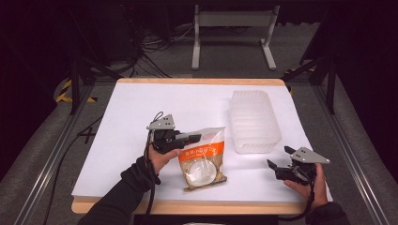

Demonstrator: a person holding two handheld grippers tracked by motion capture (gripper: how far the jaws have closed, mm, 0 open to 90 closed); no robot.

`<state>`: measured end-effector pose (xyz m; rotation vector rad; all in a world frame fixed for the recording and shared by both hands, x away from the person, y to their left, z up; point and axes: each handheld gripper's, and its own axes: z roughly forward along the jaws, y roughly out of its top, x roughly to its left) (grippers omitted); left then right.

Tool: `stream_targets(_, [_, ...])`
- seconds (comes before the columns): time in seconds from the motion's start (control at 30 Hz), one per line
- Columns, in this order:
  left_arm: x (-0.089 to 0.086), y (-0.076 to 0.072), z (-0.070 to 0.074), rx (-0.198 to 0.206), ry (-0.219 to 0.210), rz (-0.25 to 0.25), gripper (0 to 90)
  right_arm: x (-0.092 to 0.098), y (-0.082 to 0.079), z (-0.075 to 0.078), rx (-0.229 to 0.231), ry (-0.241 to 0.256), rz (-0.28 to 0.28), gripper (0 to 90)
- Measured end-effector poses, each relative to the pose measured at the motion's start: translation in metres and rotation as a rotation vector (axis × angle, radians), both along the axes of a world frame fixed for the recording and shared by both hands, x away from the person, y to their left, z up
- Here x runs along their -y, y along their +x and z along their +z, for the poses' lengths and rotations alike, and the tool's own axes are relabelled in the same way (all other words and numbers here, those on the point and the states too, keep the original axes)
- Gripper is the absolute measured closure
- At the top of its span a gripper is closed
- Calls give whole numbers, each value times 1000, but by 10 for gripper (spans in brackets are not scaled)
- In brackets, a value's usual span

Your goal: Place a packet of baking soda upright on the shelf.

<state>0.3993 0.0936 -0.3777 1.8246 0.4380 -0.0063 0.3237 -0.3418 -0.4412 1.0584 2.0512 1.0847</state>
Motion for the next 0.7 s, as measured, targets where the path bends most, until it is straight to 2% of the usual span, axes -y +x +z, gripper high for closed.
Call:
stream_targets(0.03, [2, -4, 5, 18, -7, -14, 897, 1, 0, 0, 0, 10, 1, 159])
stream_targets(0.13, [7, -11, 14, 37, -19, -42, 897, 3, 0, 1, 4, 24, 1, 159])
stream_targets(0.23, [10, -13, 23, 74, -23, -41, 897, 3, -1, 1, 11, 31, 7, 155])
stream_targets(0.3, [12, -11, 26, 78, -27, -36, 897, 5, -1, 2, 17, 38, 5, 155])
stream_targets(0.47, [17, -4, 30, 115, -5, -5, 898, 5, -2, 2, 21, 43, 9, 155])
stream_targets(0.7, [22, 7, 38, 139, -32, 3, 897, 5, -1, 2, 20, 43, 4, 155])
